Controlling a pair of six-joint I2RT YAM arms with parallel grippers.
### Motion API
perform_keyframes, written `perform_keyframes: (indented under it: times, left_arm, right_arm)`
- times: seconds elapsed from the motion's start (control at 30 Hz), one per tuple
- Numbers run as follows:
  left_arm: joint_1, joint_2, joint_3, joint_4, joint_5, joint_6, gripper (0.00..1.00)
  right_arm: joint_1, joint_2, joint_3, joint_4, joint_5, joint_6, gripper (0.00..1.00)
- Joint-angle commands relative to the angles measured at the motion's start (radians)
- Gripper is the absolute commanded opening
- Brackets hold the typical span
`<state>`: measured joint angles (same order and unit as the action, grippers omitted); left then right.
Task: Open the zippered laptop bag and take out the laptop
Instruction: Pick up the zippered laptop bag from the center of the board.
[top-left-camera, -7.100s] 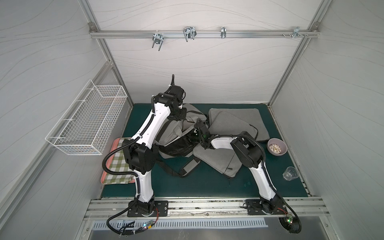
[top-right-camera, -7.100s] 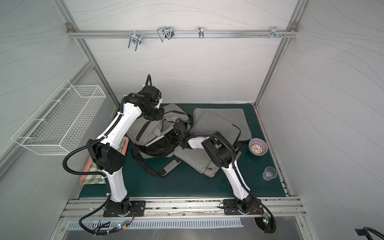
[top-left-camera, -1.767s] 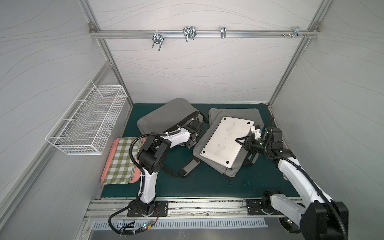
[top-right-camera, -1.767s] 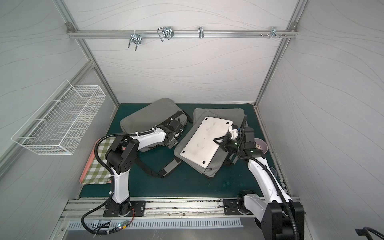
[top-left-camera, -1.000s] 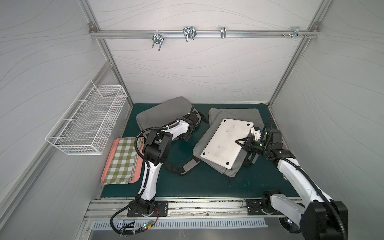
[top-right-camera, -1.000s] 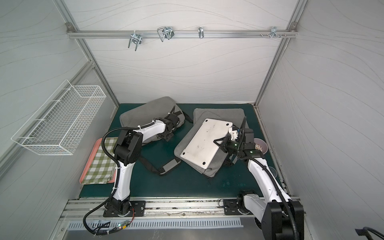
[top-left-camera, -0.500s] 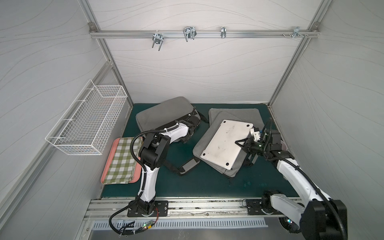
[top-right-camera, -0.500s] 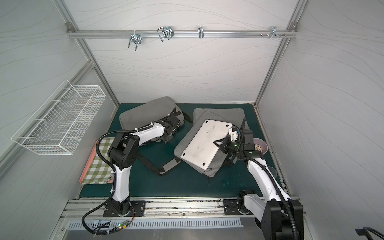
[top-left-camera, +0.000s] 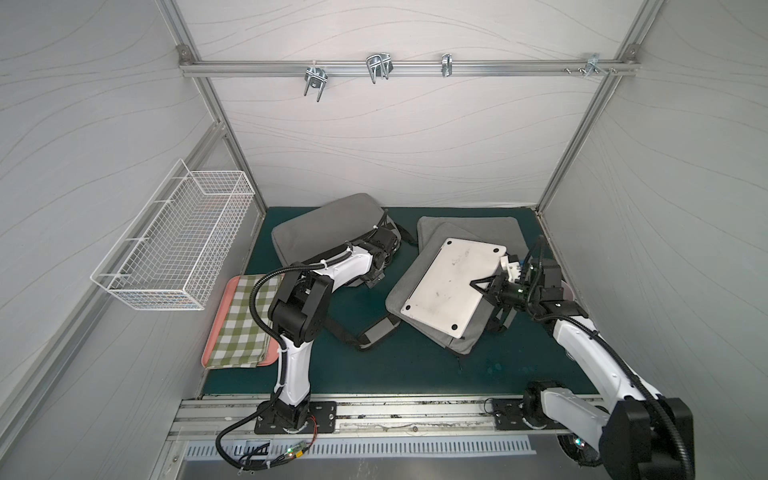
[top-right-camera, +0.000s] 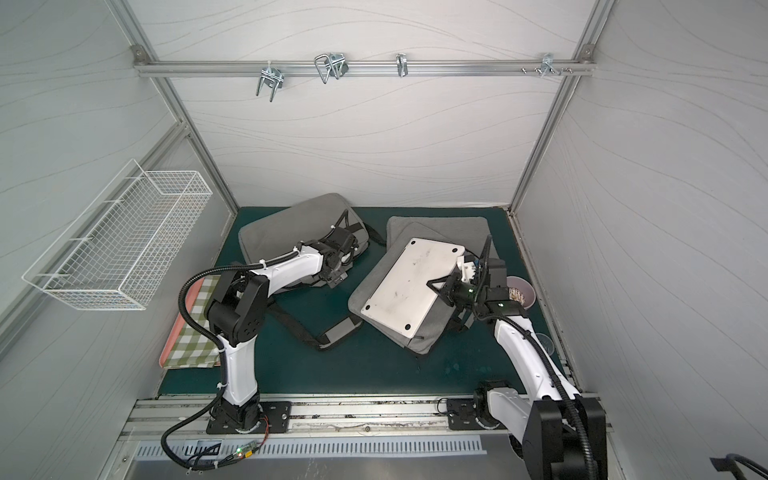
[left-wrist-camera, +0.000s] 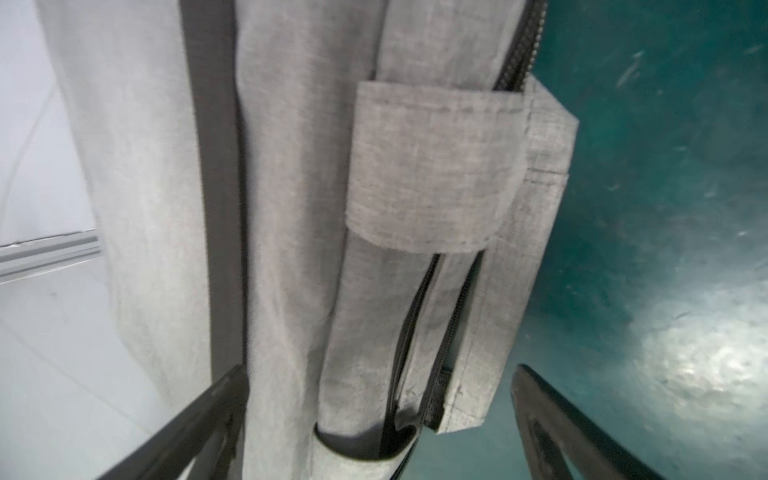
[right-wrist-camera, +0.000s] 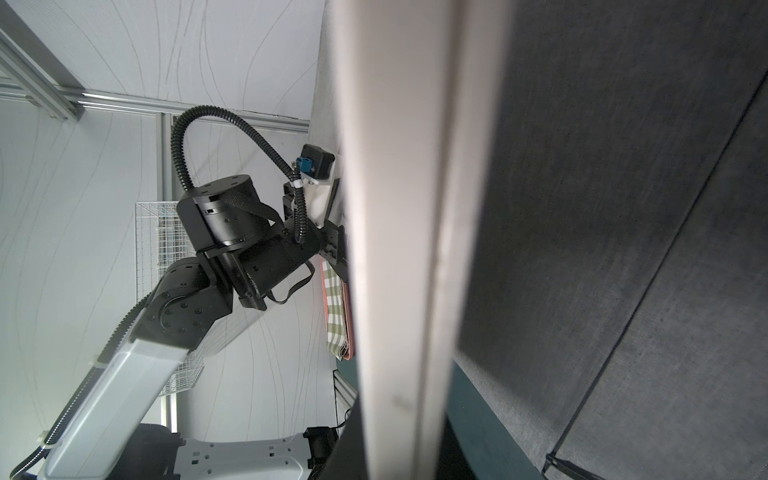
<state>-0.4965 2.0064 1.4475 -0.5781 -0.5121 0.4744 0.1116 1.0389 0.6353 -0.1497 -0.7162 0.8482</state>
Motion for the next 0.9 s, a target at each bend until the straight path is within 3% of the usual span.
perform_keyframes:
  times: [0.0,0.27,0.57,0.7,0.87]
  left_arm:
    - [0.019,0.062,0.066,-0.025,0.057,0.036,0.99]
    - [0.045,0.136,0.118,-0.026,0.093,0.044,0.99]
    - [0.064,0.215,0.158,0.059,-0.184,0.082,0.94]
    - [0.084,0.228,0.187,0.049,-0.191,0.054,0.86]
    - [0.096,0.245,0.250,-0.045,-0.143,-0.014,0.60]
  right_arm:
    - [-0.003,-0.017,0.030,0.124,-0.078,0.000,0.00]
    - [-0.003,-0.012,0.031,0.124,-0.080,0.003,0.00]
    - [-0.003,-0.007,0.034,0.117,-0.080,-0.001,0.00]
    - [-0.004,-0.007,0.036,0.115,-0.080,-0.001,0.00]
    - [-0.003,-0.004,0.035,0.117,-0.080,0.000,0.00]
